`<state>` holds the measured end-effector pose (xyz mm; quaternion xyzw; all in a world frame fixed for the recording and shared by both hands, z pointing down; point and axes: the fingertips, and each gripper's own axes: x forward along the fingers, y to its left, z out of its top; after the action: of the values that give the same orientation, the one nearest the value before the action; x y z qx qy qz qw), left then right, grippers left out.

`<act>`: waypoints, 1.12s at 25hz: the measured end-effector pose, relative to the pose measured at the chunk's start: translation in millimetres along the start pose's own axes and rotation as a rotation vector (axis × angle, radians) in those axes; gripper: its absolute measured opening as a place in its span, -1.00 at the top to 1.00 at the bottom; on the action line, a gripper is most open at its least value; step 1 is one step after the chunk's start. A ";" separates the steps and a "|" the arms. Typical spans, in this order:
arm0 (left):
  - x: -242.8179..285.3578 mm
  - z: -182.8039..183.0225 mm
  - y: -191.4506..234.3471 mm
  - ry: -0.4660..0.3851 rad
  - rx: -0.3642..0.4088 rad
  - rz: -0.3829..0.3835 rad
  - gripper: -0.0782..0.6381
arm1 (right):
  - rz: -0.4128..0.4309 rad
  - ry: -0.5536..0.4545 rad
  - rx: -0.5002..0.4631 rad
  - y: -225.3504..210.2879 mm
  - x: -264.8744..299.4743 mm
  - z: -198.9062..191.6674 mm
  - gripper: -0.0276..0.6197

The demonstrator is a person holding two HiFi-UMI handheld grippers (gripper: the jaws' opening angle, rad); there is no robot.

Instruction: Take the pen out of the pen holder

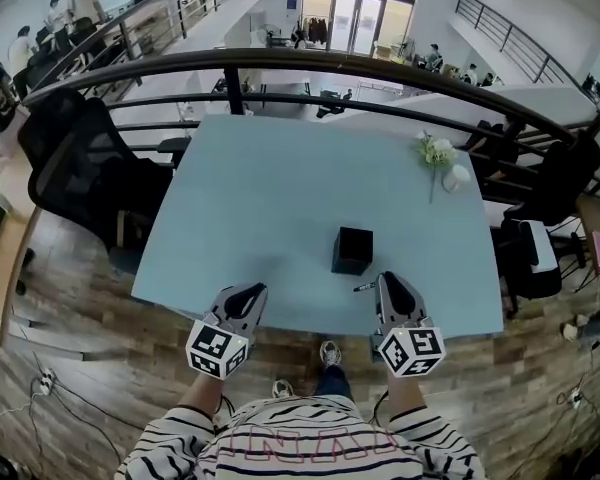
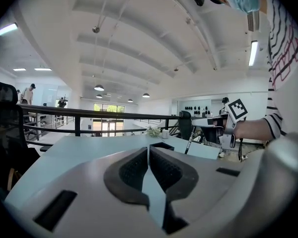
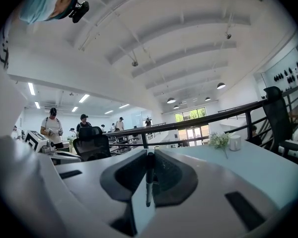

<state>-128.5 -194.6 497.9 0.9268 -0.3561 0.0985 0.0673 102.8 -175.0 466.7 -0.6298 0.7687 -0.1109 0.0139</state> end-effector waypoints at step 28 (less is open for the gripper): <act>-46.7 -20.2 -52.3 -0.033 -0.011 -0.065 0.68 | -0.043 0.037 -0.033 40.1 -80.4 -31.1 0.73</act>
<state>-129.9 -121.9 503.9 0.9390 -0.3274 0.0791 0.0697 75.7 -84.9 480.0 -0.6442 0.7567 -0.1100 -0.0131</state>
